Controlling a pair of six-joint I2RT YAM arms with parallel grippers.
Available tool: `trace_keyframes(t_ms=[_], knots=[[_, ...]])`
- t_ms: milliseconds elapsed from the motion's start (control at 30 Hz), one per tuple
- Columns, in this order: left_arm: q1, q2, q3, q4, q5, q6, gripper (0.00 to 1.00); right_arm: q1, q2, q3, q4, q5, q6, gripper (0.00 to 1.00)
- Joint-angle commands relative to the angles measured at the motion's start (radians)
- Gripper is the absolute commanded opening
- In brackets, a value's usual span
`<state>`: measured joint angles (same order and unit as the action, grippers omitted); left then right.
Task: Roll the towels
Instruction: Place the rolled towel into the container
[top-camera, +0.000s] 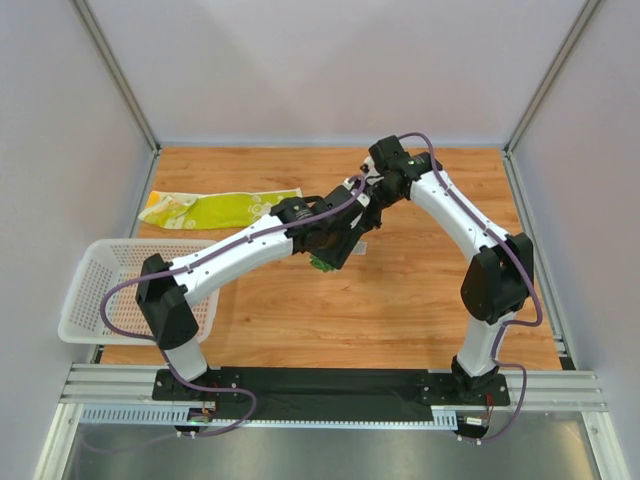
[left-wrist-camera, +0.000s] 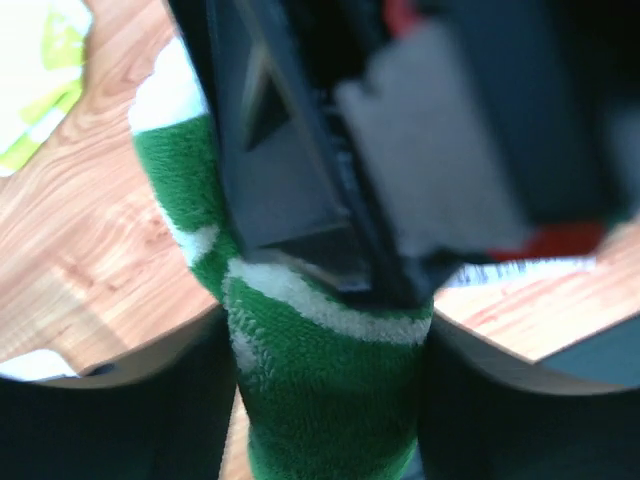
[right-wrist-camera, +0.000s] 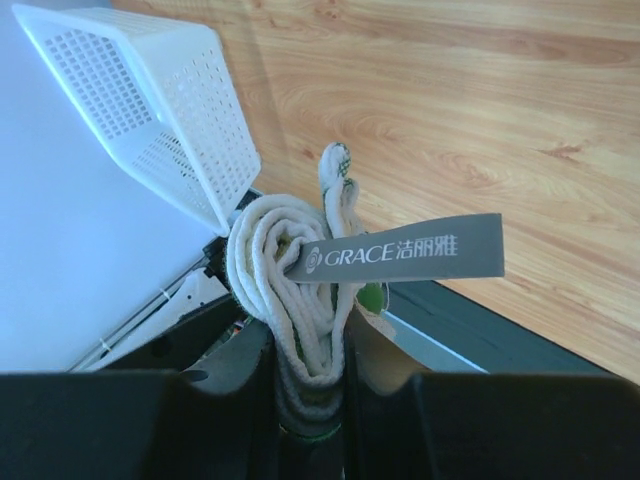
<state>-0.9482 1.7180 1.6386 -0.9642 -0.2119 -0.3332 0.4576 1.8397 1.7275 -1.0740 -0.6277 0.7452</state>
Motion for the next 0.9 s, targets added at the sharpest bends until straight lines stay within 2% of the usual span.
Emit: trace_keyframes(t_ms=[0, 133, 200, 300, 367, 400, 433, 500, 733, 867], knots=[[-0.011, 0.005, 0.038, -0.064, -0.125, 0.025, 0.61, 0.01, -0.016, 0.007, -0.017, -0.106, 0.031, 0.0], [-0.015, -0.023, 0.032, -0.076, -0.184, 0.037, 0.34, 0.01, -0.023, -0.017, -0.014, -0.109, 0.023, 0.0], [-0.015, -0.034, 0.027, -0.083, -0.196, 0.042, 0.26, 0.01, -0.026, -0.029, -0.009, -0.116, 0.023, 0.0], [-0.015, -0.055, 0.018, -0.105, -0.205, 0.049, 0.2, 0.01, -0.02, -0.025, 0.002, -0.132, 0.023, 0.01], [-0.014, -0.086, 0.006, -0.125, -0.233, 0.051, 0.17, 0.01, -0.011, 0.013, -0.012, -0.122, 0.01, 0.2], [-0.014, -0.099, 0.0, -0.134, -0.248, 0.052, 0.17, 0.01, 0.003, 0.032, -0.024, -0.116, 0.002, 0.41], [-0.009, -0.128, -0.022, -0.142, -0.259, 0.053, 0.14, 0.007, 0.013, 0.053, -0.038, -0.106, -0.007, 0.51], [0.014, -0.165, -0.051, -0.162, -0.279, 0.046, 0.14, -0.008, 0.045, 0.121, -0.084, -0.078, -0.039, 0.59], [0.144, -0.397, -0.199, -0.238, -0.349, 0.028, 0.13, -0.135, 0.089, 0.193, -0.135, -0.056, -0.101, 0.62], [0.258, -0.504, -0.299, -0.237, -0.38, 0.049, 0.05, -0.174, 0.076, 0.161, -0.141, -0.053, -0.13, 0.62]])
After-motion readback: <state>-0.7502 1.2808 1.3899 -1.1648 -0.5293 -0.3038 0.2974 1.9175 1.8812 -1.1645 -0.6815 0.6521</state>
